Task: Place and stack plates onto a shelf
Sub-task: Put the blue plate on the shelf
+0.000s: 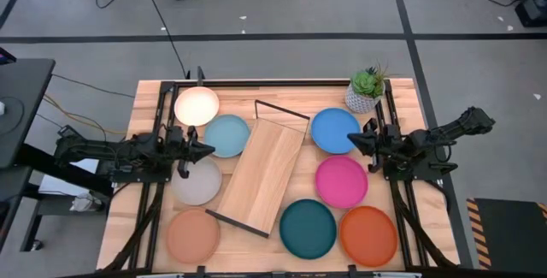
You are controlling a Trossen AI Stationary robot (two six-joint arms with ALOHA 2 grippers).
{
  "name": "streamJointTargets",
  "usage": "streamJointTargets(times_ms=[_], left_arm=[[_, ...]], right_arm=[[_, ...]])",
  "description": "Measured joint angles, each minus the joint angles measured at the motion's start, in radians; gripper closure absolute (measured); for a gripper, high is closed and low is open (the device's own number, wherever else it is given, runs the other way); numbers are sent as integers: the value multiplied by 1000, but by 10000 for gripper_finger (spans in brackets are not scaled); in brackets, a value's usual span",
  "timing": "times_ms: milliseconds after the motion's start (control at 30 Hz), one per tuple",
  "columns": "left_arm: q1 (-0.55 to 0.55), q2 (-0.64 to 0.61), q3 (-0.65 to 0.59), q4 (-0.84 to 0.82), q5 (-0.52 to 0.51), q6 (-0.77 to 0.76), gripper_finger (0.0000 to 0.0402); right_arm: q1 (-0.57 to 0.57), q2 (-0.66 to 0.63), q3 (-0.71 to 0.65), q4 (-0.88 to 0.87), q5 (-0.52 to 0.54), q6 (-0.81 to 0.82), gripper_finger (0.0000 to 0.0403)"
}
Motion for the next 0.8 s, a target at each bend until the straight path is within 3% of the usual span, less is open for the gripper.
streamJointTargets(times_ms=[167,333,500,667,800], left_arm=[[0,0,0,77,-7,0,381],[0,0,0,104,-8,0,381],[0,0,0,86,-8,9,381],[0,0,0,78,-8,30,381],[0,0,0,77,-8,28,381]], right_arm=[[-6,56,140,-335,103,50,393],[-38,172,293,-639,176,199,391],[-62,298,396,-852,136,355,377],[-73,423,513,-1031,24,433,360],[-76,536,580,-1156,10,475,341]])
